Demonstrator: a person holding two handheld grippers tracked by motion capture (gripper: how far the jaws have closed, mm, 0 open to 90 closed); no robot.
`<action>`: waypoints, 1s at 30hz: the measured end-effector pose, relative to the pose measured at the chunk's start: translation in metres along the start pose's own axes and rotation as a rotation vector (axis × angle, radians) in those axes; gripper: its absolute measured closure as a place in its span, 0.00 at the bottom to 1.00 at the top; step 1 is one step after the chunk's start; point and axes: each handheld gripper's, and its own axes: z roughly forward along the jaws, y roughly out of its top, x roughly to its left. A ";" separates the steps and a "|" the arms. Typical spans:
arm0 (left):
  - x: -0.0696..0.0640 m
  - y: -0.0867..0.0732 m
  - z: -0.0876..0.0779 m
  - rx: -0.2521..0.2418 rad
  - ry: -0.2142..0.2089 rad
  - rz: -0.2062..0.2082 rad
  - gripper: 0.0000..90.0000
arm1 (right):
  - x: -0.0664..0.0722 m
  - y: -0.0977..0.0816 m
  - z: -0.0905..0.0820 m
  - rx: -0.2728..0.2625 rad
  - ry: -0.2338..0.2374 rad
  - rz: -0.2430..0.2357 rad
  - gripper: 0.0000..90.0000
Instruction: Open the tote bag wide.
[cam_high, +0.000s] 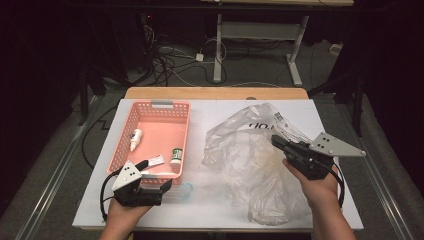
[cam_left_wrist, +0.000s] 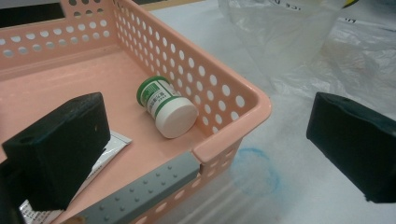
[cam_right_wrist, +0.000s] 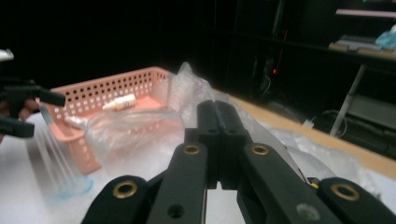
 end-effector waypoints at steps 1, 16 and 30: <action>0.000 0.000 0.000 0.000 -0.002 0.001 0.00 | 0.000 0.002 -0.001 -0.007 -0.004 -0.009 1.00; 0.022 0.012 -0.007 -0.033 0.047 -0.027 0.00 | -0.006 -0.010 0.007 0.021 -0.022 0.024 1.00; 0.064 0.008 -0.024 0.020 0.154 -0.118 0.00 | -0.006 -0.016 0.006 0.029 -0.010 0.033 1.00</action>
